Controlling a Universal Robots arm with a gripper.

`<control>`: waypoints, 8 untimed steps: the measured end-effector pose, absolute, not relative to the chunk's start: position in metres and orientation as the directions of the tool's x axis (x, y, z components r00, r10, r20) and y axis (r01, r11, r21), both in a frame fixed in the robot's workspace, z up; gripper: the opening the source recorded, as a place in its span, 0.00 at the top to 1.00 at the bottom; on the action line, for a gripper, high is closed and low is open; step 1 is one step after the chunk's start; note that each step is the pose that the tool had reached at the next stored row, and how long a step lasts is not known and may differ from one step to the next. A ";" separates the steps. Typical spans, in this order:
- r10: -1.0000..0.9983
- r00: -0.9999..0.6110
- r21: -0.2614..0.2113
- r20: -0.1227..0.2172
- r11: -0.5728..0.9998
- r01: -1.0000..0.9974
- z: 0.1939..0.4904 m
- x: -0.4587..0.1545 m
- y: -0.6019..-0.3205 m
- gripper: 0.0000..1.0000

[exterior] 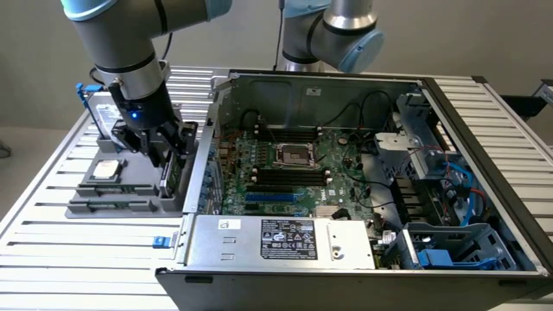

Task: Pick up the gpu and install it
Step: 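Pick up the gpu and move the gpu toward the slot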

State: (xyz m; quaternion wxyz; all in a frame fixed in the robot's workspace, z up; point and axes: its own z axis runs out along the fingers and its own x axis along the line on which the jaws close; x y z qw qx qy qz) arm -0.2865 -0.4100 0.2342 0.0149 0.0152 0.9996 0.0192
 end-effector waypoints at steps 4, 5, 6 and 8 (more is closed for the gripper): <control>0.032 -0.999 0.039 -0.030 0.999 0.030 0.234 -0.287 -0.409 0.45; 0.032 -0.999 0.039 -0.030 0.999 0.030 0.234 -0.287 -0.409 0.45; 0.031 -0.999 0.039 -0.030 0.999 0.030 0.234 -0.287 -0.408 0.45; 0.031 -0.999 0.039 -0.031 0.999 0.030 0.234 -0.287 -0.408 0.45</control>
